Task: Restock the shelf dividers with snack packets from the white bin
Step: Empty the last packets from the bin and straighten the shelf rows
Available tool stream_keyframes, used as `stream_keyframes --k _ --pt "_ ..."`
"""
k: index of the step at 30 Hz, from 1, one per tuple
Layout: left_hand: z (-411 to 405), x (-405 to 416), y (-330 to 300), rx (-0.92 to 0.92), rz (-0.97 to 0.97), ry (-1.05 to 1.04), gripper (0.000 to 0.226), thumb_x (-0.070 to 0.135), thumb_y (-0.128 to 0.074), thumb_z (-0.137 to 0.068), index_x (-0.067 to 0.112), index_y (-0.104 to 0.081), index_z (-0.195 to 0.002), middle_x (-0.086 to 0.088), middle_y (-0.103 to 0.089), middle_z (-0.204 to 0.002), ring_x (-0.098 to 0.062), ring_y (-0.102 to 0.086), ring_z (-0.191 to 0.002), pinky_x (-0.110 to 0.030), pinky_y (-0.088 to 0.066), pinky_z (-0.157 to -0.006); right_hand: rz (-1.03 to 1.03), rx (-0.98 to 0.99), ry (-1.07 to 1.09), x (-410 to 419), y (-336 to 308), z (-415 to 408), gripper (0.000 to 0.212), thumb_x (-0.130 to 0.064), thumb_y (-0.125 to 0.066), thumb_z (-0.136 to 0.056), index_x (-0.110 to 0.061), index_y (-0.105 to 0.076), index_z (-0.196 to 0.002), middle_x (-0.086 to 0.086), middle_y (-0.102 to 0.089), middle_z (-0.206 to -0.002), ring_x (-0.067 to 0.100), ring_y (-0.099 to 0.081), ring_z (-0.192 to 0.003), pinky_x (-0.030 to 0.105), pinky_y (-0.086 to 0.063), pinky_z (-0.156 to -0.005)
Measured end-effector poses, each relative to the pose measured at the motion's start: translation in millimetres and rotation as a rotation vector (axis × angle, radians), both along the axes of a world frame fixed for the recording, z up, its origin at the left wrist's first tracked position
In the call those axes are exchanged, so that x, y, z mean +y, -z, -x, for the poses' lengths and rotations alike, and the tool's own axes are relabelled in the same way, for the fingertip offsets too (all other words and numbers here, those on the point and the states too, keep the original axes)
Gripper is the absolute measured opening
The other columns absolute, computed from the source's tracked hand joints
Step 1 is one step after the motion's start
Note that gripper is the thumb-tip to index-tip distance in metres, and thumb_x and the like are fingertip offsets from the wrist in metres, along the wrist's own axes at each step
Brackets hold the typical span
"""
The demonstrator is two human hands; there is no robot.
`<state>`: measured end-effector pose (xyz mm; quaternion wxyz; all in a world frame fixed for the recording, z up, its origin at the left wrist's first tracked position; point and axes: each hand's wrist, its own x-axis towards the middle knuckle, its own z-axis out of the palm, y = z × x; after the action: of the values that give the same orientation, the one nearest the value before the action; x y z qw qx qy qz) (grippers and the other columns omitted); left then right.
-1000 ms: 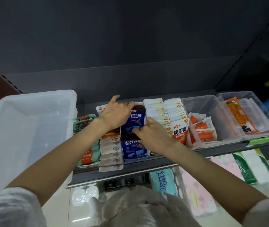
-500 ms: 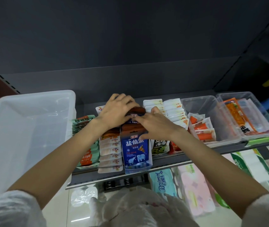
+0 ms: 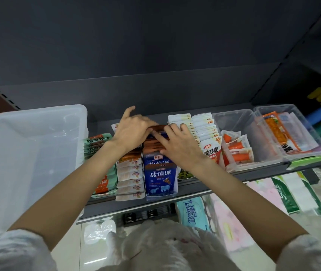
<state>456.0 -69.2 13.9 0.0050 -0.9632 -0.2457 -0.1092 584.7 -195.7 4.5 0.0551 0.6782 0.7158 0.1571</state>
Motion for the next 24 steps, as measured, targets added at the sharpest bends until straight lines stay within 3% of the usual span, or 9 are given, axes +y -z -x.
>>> stream_keyframes --k 3,5,8,9,11,14,18,21,24 --pt "12 -3 1 -0.084 -0.011 0.01 0.032 0.02 -0.056 -0.091 0.023 -0.06 -0.123 0.0 -0.063 -0.123 -0.024 -0.058 -0.111 -0.048 -0.023 -0.11 -0.074 0.227 0.057 -11 -25 -11 0.054 -0.044 -0.044 -0.093 -0.016 -0.041 -0.14 0.007 -0.055 -0.116 0.024 -0.047 -0.111 0.038 -0.034 -0.091" --pt "20 -10 -2 -0.224 0.015 0.004 0.035 0.018 -0.054 -0.092 0.019 -0.057 -0.126 -0.002 -0.061 -0.125 -0.021 -0.058 -0.112 -0.043 -0.028 -0.109 -0.165 0.452 0.093 -27 -38 -19 0.046 -0.04 -0.045 -0.095 -0.016 -0.05 -0.133 0.004 -0.056 -0.117 0.022 -0.046 -0.113 0.034 -0.028 -0.093" --pt "27 -31 -12 -0.313 0.142 0.067 0.037 0.029 -0.044 -0.096 0.016 -0.054 -0.129 -0.004 -0.059 -0.127 -0.02 -0.056 -0.115 -0.043 -0.041 -0.103 -0.201 0.479 0.09 -59 -35 -13 0.05 -0.051 -0.043 -0.087 -0.018 -0.06 -0.12 0.001 -0.06 -0.115 0.018 -0.042 -0.113 0.031 -0.024 -0.089" --pt "28 -40 -14 -0.228 0.224 0.095 0.047 0.04 -0.038 -0.096 0.016 -0.046 -0.136 -0.006 -0.052 -0.136 -0.021 -0.05 -0.123 -0.043 -0.039 -0.105 -0.158 0.413 0.092 -65 -29 -7 0.056 -0.055 -0.045 -0.084 -0.016 -0.059 -0.122 0.002 -0.059 -0.119 0.019 -0.04 -0.116 0.034 -0.024 -0.09" --pt "28 -54 -13 0.065 0.357 0.118 0.074 0.063 -0.028 -0.092 0.017 -0.017 -0.149 -0.005 -0.017 -0.156 -0.019 -0.018 -0.143 -0.039 -0.016 -0.116 -0.063 0.242 0.114 -63 -10 3 0.063 -0.055 -0.052 -0.081 -0.011 -0.056 -0.126 0.008 -0.053 -0.133 0.025 -0.037 -0.127 0.041 -0.025 -0.098" --pt "31 -66 1 0.288 0.25 0.077 0.089 0.062 -0.034 -0.09 0.013 0.013 -0.147 -0.004 0.02 -0.154 -0.016 0.021 -0.142 -0.031 0.012 -0.115 -0.038 0.121 0.221 -39 10 11 0.063 -0.045 -0.07 -0.076 -0.013 -0.056 -0.128 0.01 -0.041 -0.146 0.03 -0.03 -0.138 0.052 -0.027 -0.108" --pt "29 -71 19 0.272 0.021 -0.099 0.087 0.039 -0.047 -0.093 0.005 0.013 -0.146 -0.014 0.016 -0.155 -0.025 0.018 -0.142 -0.039 0.009 -0.116 -0.094 0.167 0.294 -13 16 19 0.061 -0.033 -0.086 -0.058 -0.015 -0.063 -0.111 0.01 -0.052 -0.136 0.03 -0.039 -0.134 0.05 -0.034 -0.105" --pt "20 -75 24 0.288 -0.052 -0.18 0.086 0.041 -0.046 -0.093 0.004 0.01 -0.146 -0.015 0.012 -0.156 -0.027 0.011 -0.144 -0.045 0.007 -0.115 -0.191 0.285 0.3 -20 16 18 0.061 -0.031 -0.082 -0.067 -0.012 -0.059 -0.12 0.012 -0.049 -0.139 0.03 -0.035 -0.136 0.051 -0.029 -0.107" --pt "23 -79 23 0.172 0.024 -0.18 0.085 0.042 -0.051 -0.09 0.005 -0.002 -0.148 -0.012 0.0 -0.157 -0.024 0.001 -0.145 -0.046 0.003 -0.118 -0.317 0.403 0.301 -40 13 4 0.052 -0.032 -0.071 -0.08 -0.013 -0.056 -0.126 0.012 -0.04 -0.146 0.03 -0.024 -0.14 0.053 -0.022 -0.109"
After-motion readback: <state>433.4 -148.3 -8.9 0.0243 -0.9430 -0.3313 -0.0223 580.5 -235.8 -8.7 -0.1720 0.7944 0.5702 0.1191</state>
